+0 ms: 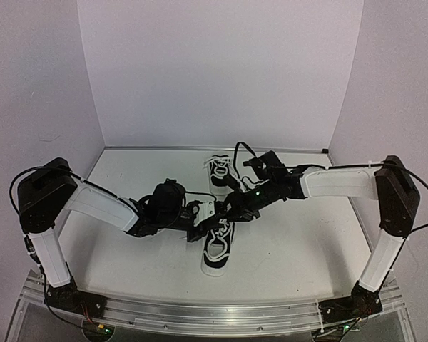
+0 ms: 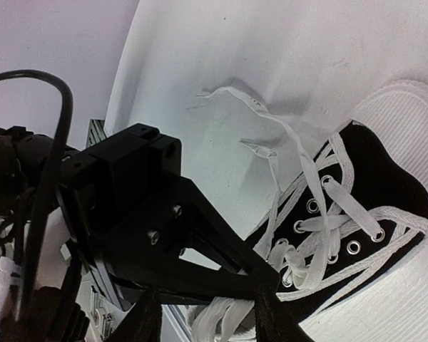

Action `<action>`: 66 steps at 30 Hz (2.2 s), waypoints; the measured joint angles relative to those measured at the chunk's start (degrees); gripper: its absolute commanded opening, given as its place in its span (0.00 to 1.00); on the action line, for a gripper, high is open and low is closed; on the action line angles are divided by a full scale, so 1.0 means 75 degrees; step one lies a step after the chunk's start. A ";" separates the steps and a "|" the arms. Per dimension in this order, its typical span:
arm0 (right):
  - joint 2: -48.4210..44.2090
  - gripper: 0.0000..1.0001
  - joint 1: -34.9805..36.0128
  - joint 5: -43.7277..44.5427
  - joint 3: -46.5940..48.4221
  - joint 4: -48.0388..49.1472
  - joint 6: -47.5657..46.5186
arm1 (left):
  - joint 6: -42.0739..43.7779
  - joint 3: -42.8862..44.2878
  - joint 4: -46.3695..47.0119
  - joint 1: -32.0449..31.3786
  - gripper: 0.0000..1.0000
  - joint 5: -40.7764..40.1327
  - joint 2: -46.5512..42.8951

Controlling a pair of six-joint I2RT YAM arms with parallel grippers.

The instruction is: Tie the shoes

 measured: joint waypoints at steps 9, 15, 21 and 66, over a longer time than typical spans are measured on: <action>0.0218 0.14 0.0042 0.0067 0.0000 0.0055 0.0027 | 0.0000 0.0021 -0.0138 0.0000 0.00 -0.0011 0.0037; 0.0221 0.31 0.0063 0.0093 0.0000 -0.0012 -0.0005 | -0.0003 0.0021 -0.0143 0.0000 0.00 -0.0094 0.0044; 0.0222 0.16 0.0093 0.0201 0.0000 -0.0167 -0.0053 | -0.0005 0.0021 -0.0146 0.0000 0.00 -0.0192 0.0044; 0.0223 0.00 0.0163 0.0446 0.0000 -0.0410 -0.0113 | 0.0084 0.2848 -0.8723 0.1894 0.00 -0.1484 0.0918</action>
